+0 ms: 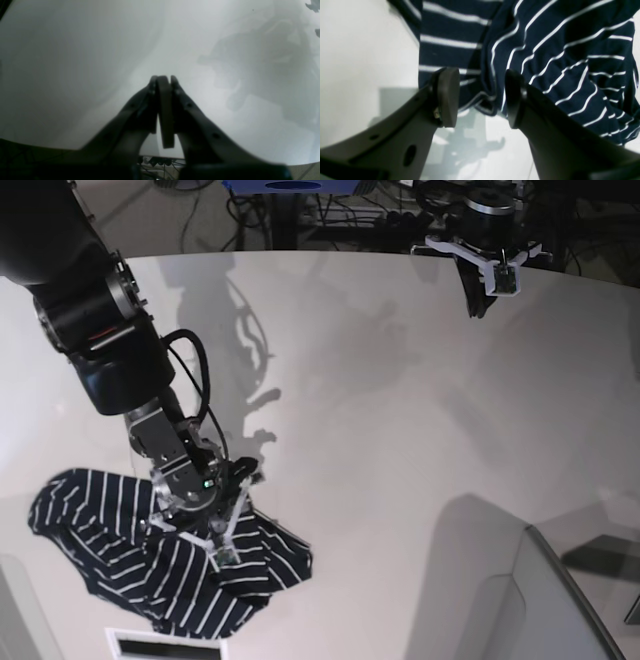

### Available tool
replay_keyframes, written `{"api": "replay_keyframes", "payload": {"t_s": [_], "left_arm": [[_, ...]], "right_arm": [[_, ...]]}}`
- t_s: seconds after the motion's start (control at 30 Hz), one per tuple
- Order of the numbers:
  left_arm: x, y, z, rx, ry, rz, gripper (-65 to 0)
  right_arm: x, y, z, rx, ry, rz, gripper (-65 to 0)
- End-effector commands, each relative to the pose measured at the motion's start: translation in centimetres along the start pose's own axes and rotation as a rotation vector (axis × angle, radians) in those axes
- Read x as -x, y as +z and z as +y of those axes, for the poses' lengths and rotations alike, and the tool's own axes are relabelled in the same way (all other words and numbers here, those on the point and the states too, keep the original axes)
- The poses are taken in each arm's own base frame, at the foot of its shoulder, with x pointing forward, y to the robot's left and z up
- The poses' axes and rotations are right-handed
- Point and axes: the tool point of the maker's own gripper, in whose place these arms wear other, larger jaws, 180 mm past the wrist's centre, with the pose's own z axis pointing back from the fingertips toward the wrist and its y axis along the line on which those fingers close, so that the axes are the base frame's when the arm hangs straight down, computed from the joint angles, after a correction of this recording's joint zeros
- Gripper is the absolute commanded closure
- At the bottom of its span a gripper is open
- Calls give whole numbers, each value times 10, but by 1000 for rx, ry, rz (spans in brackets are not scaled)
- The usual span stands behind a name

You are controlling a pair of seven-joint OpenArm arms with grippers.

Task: Layout the t-shirt on the table in an organized manner, then fold the t-shirt properly
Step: 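Grasp the striped t-shirt fabric with the right gripper, then lift the grasped shirt with the right gripper and pull it away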

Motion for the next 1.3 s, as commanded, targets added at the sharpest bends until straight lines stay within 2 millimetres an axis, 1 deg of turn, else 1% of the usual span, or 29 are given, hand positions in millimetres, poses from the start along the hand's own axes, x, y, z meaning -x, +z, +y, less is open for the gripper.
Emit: {"api": "replay_keyframes", "payload": {"t_s": [0.0, 0.03, 0.17, 0.2, 0.37, 0.43, 0.5, 0.6, 0.63, 0.7, 0.73, 0.77, 0.83, 0.9, 0.93, 0.97, 1.03, 1.13, 1.27], "left_arm": [[-7, 2, 3, -6, -10, -30, 0], [-7, 2, 3, -6, -10, -30, 0], [-7, 2, 3, -6, -10, -30, 0], [-7, 2, 3, -6, -10, -30, 0], [-7, 2, 3, -6, -10, -30, 0], [-7, 2, 3, -6, -10, -30, 0], [-7, 2, 3, -6, -13, -30, 0], [-7, 2, 3, -5, -16, -30, 0], [-7, 2, 3, -5, -16, -30, 0], [-7, 2, 3, -5, -17, -30, 0], [-7, 2, 3, -5, -19, -30, 0], [-7, 2, 3, -5, -19, -30, 0], [-11, -1, 3, -6, -17, -40, 0], [-12, -4, 3, -8, -15, -46, 0], [-9, -5, 3, -8, -15, -37, 0], [-9, -7, 3, -8, -15, -40, 0], [-12, -12, 3, -10, -12, -48, 0], [-7, -14, 3, -11, -11, -37, 0], [-5, -15, 3, -11, -10, -32, 0]], "right_arm": [[-27, 1, -21, 44, -25, -62, -273], [-27, 1, -24, 49, -42, -60, -246], [-24, 1, -31, 55, -65, -55, -35], [-24, 1, -31, 55, -65, -52, -6], [-20, 0, -29, 51, -67, -45, 0], [-15, 2, -25, 45, -70, -44, 0], [-21, 7, -21, 39, -75, -73, 0], [-20, 23, -8, 17, -88, -85, 0], [-13, 30, -6, 14, -90, -71, 0], [-11, 50, -1, 3, -99, -90, 0], [-10, 62, 5, -9, -106, -102, 0], [-3, 73, 10, -19, -110, -103, 0], [3, 95, 15, -32, -117, -114, 0], [16, 113, 26, -55, -129, -98, 0], [22, 121, 31, -66, -136, -90, 0], [31, 128, 33, -73, -135, -73, 0], [50, 137, 37, -82, -125, -42, 0], [77, 146, 47, -99, -127, 5, 0], [106, 150, 45, -98, -104, 61, 0]]}}
